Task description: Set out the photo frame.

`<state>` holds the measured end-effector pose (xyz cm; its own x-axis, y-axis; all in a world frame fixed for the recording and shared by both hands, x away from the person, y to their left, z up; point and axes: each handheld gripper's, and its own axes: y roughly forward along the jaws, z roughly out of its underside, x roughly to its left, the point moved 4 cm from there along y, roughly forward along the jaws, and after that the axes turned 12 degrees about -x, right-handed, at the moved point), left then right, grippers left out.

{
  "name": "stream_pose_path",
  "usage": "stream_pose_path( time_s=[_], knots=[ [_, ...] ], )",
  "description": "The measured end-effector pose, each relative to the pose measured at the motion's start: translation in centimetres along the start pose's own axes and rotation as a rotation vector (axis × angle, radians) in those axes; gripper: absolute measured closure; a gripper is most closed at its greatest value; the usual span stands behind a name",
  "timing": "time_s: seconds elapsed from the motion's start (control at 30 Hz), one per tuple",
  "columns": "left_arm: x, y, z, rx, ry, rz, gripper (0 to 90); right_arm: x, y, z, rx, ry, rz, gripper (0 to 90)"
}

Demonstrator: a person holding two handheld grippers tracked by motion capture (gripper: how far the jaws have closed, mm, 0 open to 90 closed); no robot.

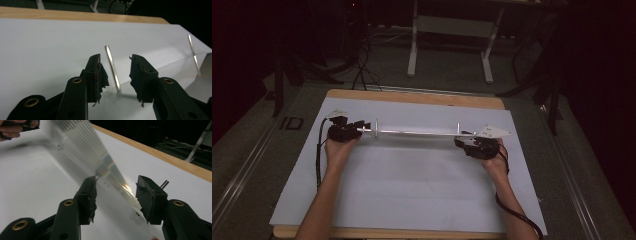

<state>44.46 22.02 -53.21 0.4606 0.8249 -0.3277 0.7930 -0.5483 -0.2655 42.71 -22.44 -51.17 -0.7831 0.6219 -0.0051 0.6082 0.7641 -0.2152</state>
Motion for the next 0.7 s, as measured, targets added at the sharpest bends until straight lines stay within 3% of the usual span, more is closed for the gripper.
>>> stream_pose_path(
  time_s=[0.1, 0.23, 0.43, 0.7],
  knots=[
    [-0.1, -0.6, 0.1, -0.008, 0.014, 0.003, 59.9, 0.0, 0.0, 0.0, 0.004, -0.003, 0.0, 50.7],
    [-0.4, -1.3, -0.1, -0.013, 0.062, 0.007, 58.4, 0.0, 0.0, -0.1, 0.004, 0.002, 0.001, 50.6],
    [-0.4, -2.2, -0.3, -0.045, 0.064, 0.02, 56.5, -0.3, 0.2, -0.3, -0.006, 0.017, 0.016, 50.8],
    [-0.7, -2.8, 0.0, -0.045, 0.093, 0.032, 55.6, -0.7, 0.6, -0.7, -0.007, 0.021, 0.033, 51.2]
  ],
)
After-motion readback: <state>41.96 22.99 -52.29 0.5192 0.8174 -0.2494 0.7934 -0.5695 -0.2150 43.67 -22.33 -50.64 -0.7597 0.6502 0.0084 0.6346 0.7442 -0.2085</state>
